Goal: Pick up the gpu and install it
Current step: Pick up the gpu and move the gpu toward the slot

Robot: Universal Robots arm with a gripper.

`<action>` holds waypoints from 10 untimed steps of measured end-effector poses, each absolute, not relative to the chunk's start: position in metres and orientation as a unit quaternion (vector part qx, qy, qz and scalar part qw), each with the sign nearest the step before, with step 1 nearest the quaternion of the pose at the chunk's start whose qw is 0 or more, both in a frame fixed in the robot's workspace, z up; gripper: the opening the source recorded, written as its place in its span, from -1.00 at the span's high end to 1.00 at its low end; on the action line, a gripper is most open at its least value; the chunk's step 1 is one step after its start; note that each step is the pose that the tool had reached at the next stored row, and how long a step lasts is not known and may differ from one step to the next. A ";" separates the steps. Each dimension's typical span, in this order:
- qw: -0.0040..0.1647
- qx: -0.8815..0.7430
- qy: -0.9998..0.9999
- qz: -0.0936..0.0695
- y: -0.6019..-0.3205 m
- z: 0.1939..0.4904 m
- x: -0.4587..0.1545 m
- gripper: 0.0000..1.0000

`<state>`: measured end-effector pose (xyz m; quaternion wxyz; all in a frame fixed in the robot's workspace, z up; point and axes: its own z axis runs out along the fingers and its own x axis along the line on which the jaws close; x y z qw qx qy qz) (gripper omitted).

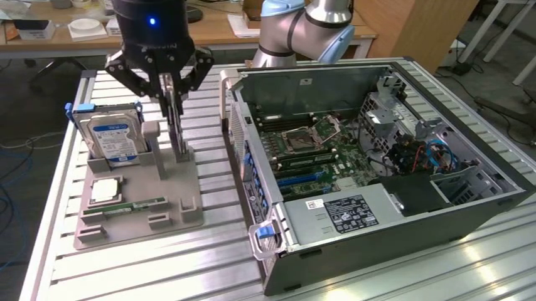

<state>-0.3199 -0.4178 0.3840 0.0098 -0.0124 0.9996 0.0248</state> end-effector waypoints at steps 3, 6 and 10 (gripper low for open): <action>0.010 -0.012 1.000 0.025 -0.418 0.397 -0.320 0.47; 0.010 -0.012 1.000 0.025 -0.418 0.410 -0.320 0.47; 0.010 -0.013 1.000 0.000 -0.418 0.415 -0.320 0.47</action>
